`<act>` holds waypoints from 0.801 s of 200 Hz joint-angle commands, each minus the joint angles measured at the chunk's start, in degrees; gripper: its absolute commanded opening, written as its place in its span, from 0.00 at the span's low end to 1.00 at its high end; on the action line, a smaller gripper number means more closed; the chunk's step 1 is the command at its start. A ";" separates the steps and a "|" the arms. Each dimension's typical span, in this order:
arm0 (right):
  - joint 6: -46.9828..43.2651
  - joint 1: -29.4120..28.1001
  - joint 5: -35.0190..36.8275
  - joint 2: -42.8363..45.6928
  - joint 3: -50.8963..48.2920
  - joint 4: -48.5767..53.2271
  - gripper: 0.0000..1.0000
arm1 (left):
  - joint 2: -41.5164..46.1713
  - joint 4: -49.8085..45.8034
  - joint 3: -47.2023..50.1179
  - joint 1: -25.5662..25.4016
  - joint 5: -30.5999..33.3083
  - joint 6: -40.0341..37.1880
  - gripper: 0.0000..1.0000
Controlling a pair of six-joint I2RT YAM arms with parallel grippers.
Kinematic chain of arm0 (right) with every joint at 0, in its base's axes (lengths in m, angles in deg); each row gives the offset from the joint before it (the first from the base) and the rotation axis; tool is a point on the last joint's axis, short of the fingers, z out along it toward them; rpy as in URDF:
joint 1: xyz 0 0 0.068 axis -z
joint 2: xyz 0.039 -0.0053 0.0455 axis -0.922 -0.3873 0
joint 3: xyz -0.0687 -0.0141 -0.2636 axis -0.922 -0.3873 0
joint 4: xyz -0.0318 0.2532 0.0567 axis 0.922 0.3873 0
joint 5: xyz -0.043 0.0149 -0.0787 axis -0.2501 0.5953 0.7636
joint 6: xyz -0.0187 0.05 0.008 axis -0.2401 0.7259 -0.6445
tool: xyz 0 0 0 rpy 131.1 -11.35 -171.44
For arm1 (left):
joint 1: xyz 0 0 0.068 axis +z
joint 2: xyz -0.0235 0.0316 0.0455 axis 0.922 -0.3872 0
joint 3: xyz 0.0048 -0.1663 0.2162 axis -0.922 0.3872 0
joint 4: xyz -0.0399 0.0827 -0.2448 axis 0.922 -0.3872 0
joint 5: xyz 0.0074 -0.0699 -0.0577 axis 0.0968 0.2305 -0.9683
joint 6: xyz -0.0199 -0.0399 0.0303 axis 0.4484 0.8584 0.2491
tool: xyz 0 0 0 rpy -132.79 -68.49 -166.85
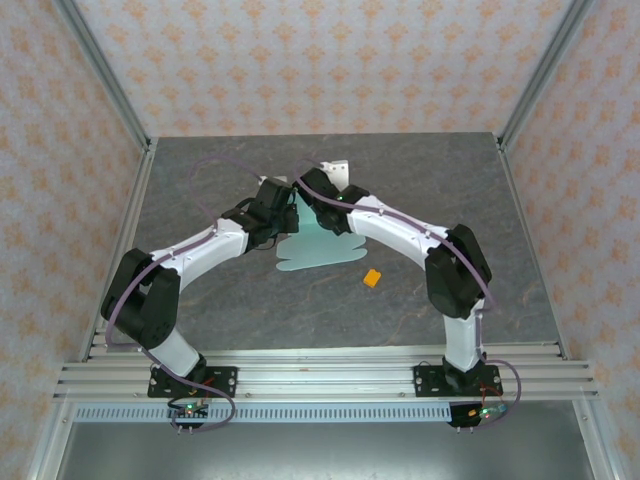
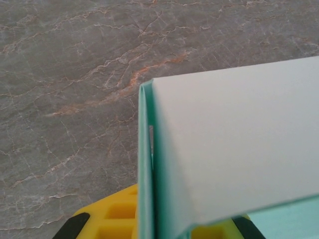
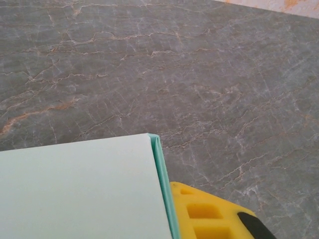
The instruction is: Fold the paper box
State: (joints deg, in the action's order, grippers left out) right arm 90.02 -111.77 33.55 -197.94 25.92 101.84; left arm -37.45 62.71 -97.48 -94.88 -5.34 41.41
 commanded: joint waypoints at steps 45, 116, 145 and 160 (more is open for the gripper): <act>-2.75 1.31 -11.18 7.38 -9.28 -7.22 0.31 | 0.10 -2.38 -1.18 -0.85 1.73 -0.97 0.01; -2.01 1.31 -21.60 12.25 -13.57 -9.99 0.53 | -1.09 -2.98 -1.97 -0.76 2.66 -1.53 0.01; -2.39 1.40 -24.50 16.24 -15.49 -9.84 0.58 | -1.66 -3.43 -2.49 -0.37 2.39 -2.08 0.01; -2.49 1.65 -26.68 19.50 -16.63 -10.00 0.60 | -2.01 -4.27 -2.91 0.31 1.88 -2.75 0.01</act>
State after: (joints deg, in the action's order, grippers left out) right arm 87.72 -110.31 10.76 -184.84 10.73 92.84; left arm -38.56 59.62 -98.29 -95.29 -4.14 40.53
